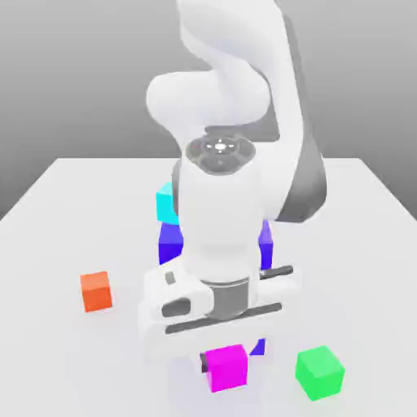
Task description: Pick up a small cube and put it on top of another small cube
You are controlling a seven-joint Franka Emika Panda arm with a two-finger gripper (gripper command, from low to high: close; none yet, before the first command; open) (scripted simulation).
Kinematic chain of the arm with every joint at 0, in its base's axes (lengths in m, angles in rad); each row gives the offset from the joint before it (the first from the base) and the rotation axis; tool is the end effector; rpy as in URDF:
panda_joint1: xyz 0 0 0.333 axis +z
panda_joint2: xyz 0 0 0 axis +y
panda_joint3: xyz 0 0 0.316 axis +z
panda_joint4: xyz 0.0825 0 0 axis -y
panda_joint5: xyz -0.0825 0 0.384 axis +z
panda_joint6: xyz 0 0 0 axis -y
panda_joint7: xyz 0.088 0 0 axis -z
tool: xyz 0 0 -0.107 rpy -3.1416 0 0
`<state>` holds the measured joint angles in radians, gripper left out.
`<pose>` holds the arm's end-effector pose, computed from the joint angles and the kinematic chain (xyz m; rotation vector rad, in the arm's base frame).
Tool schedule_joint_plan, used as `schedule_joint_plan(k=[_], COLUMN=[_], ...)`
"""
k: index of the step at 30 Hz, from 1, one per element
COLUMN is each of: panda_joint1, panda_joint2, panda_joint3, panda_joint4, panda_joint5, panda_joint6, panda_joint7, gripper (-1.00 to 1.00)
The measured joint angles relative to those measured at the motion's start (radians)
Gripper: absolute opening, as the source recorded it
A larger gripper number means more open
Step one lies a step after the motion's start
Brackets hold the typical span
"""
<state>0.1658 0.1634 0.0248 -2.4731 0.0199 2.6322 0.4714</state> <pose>0.4697 0.0904 0.2279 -3.0952 0.4654 0.0133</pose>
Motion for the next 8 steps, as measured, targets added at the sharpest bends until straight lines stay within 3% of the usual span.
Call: schedule_joint_plan(k=[4, 5, 8], panda_joint1=[0.088, 0.095, 0.095], panda_joint2=[0.065, 0.094, 0.094], panda_joint3=[0.065, 0.064, 0.064], panda_joint4=[-0.029, -0.029, -0.029], panda_joint5=[-0.069, -0.080, -0.080], panda_joint6=[0.096, 0.125, 0.125], panda_joint7=[0.002, 0.007, 0.007], gripper=[-1.00, 1.00, 1.00])
